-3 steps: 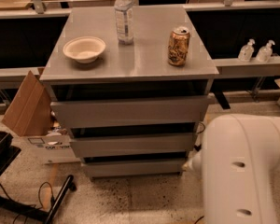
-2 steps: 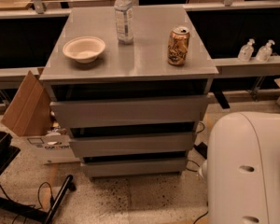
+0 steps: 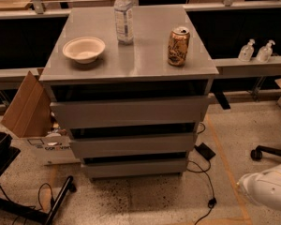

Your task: Close bottom drawer

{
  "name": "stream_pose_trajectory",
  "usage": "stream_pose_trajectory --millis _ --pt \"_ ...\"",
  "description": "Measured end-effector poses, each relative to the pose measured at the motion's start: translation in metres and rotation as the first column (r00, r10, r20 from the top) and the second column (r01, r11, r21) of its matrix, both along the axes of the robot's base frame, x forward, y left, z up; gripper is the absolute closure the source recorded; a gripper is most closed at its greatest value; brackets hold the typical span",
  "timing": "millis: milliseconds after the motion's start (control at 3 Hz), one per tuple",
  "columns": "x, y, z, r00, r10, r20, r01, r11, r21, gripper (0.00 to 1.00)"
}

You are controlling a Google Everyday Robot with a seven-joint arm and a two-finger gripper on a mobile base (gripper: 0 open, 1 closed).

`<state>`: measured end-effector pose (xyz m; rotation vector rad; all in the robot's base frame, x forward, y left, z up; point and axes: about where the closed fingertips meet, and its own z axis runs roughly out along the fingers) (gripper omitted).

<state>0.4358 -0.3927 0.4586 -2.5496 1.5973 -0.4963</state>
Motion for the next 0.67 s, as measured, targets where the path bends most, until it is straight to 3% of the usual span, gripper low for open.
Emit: stream_pose_trajectory --millis 333,667 --pt "0.0 -0.008 0.077 0.9801 -0.097 0.173 0.086 0.994 0.072 1.0" --pt "-0.005 -0.013 0.091 0.9719 -0.137 0.192 0.122 0.988 0.091 0.82"
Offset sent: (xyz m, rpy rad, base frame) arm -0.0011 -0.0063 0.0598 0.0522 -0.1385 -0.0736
